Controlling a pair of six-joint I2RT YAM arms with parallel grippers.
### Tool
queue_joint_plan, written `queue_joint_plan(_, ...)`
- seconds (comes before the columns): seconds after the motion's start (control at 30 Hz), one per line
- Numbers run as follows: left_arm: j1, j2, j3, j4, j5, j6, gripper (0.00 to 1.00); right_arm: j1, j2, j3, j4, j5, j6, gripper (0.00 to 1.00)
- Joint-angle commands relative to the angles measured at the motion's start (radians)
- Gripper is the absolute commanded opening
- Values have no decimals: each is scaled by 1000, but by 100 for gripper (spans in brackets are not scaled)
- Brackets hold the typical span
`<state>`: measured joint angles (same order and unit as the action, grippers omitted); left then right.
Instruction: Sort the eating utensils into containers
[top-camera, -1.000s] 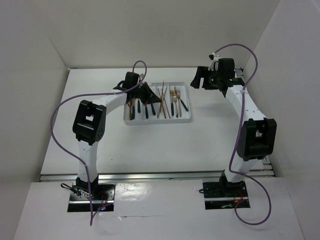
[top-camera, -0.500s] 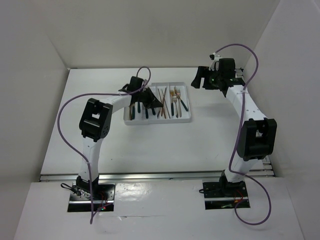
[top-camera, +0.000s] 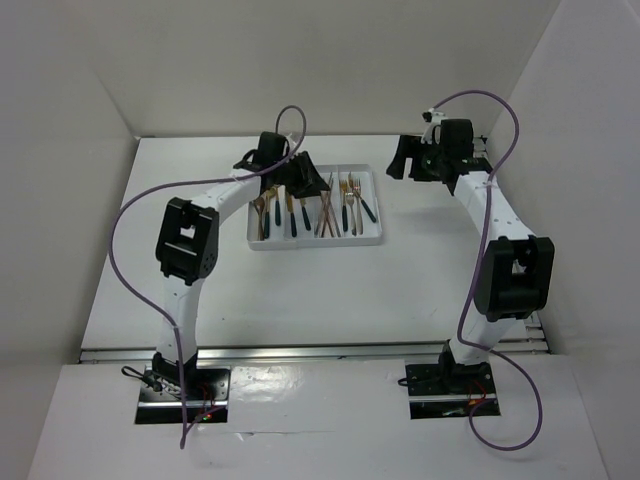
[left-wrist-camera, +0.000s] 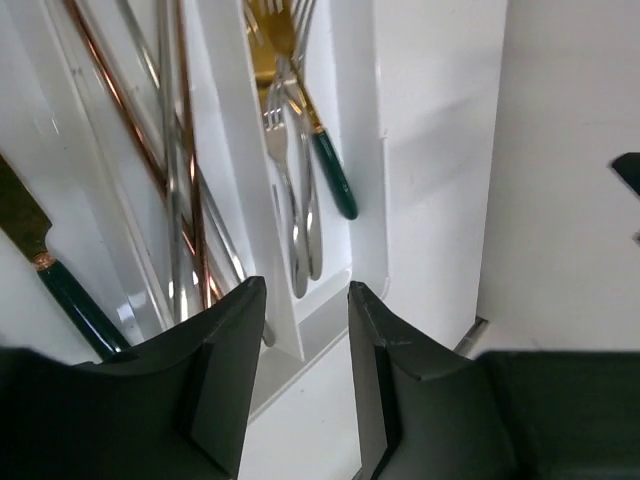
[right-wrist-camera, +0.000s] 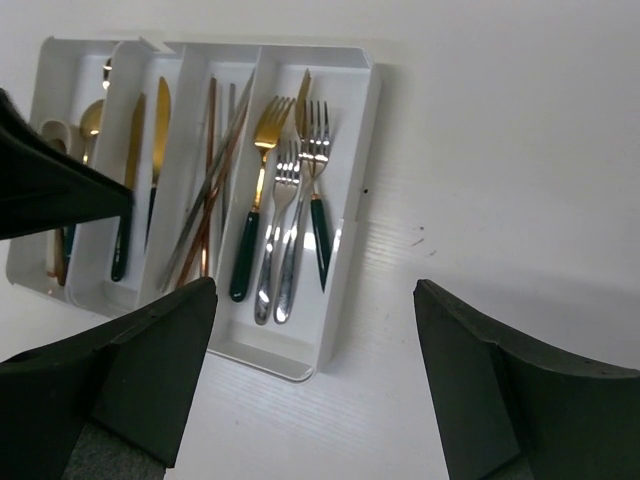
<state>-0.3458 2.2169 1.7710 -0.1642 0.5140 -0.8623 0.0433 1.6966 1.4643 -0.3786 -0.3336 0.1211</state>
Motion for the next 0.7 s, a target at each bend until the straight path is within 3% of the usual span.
queue_joint_plan(0.0, -1, -124, 82, -99, -52, 163, 52, -23, -34, -15, 24, 24, -50, 87)
queue_joint_plan(0.23, -1, -264, 177, -306, -152, 465, 52, -23, -95, -93, 81, 109, -187, 88)
queue_joint_plan(0.37, 60, -377, 83, -328, -169, 600, 62, -32, -130, -169, 142, 139, -239, 91)
queue_joint_plan(0.67, 335, -626, -284, -258, -259, 779, 99, -115, -155, -262, 152, 68, -299, 100)
